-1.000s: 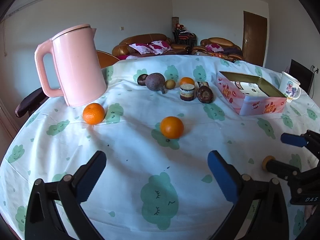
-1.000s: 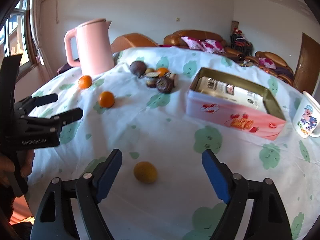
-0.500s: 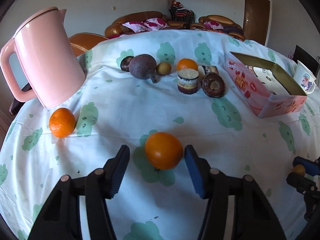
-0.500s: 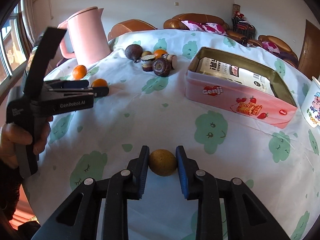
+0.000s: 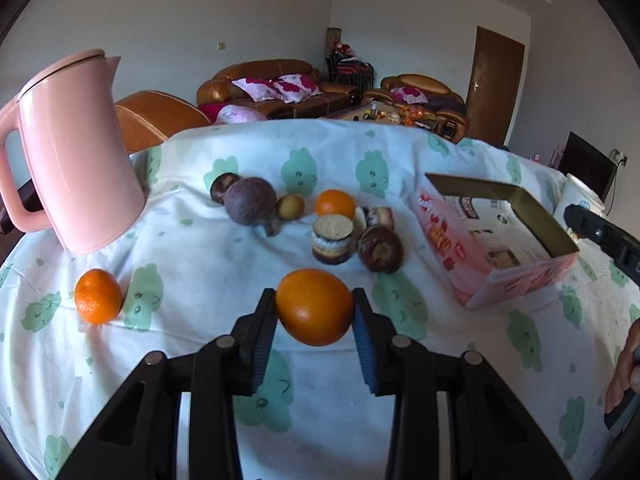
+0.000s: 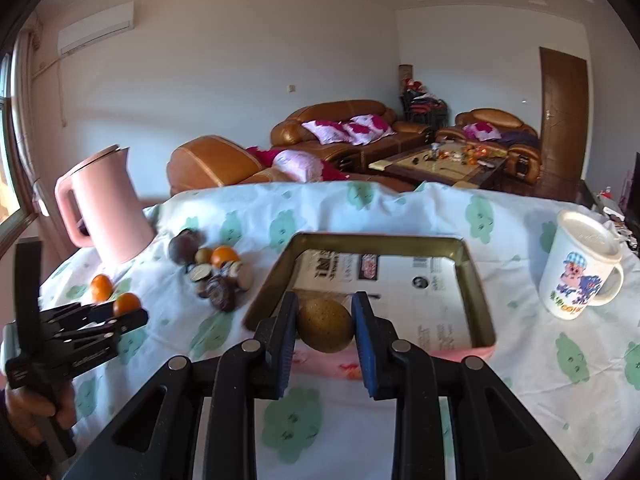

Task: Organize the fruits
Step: 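Carry both fruits over the pink tin and open both tools to drop them in, then withdraw both open tools from the tin toward the remaining fruits, then grasp the dark purple fruit with the right tool while the left tool grasps another orange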

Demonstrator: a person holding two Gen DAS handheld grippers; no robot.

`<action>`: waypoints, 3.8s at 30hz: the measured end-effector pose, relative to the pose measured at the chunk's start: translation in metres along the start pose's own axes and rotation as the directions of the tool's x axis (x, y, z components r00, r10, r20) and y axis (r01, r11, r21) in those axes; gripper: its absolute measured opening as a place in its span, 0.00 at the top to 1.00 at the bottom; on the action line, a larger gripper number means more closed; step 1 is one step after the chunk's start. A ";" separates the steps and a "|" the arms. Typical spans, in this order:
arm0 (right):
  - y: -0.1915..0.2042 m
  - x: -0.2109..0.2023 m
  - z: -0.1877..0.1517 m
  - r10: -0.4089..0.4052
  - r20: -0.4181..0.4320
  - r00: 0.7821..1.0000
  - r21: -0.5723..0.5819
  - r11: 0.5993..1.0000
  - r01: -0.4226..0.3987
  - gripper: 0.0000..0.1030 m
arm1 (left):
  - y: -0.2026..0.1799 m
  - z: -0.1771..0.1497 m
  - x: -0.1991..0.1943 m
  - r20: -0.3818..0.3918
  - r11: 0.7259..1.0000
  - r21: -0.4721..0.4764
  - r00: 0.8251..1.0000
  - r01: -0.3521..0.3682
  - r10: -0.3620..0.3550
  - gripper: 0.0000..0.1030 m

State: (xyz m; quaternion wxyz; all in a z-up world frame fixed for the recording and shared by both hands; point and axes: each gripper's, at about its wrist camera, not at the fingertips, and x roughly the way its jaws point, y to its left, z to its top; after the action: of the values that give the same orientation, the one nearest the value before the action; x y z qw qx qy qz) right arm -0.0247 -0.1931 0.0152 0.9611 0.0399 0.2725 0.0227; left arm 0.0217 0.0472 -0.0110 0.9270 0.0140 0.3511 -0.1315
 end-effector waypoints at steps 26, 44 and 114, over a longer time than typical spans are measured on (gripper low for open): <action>-0.085 0.063 -0.003 -0.144 -0.119 0.982 0.150 0.975 0.161 0.71 | -0.160 0.044 0.092 -0.067 0.980 0.124 0.986 0.158 -0.150 0.62; -0.095 0.043 -0.003 -0.090 -0.004 0.996 0.273 0.958 0.087 0.38 | -0.156 0.040 0.067 0.066 0.989 0.132 0.995 0.068 -0.077 0.12; 0.130 0.065 0.000 0.031 0.004 1.000 -0.205 0.978 -0.030 0.39 | 0.147 0.010 0.017 -0.101 0.823 -0.239 0.856 -0.515 0.507 0.00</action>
State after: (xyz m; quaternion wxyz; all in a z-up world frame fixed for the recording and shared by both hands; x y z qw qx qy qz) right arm 0.0279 -0.0597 -0.0069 0.9605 -0.0549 0.2647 0.0653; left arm 0.0778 0.1840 -0.0248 0.9161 -0.0108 0.3638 0.1683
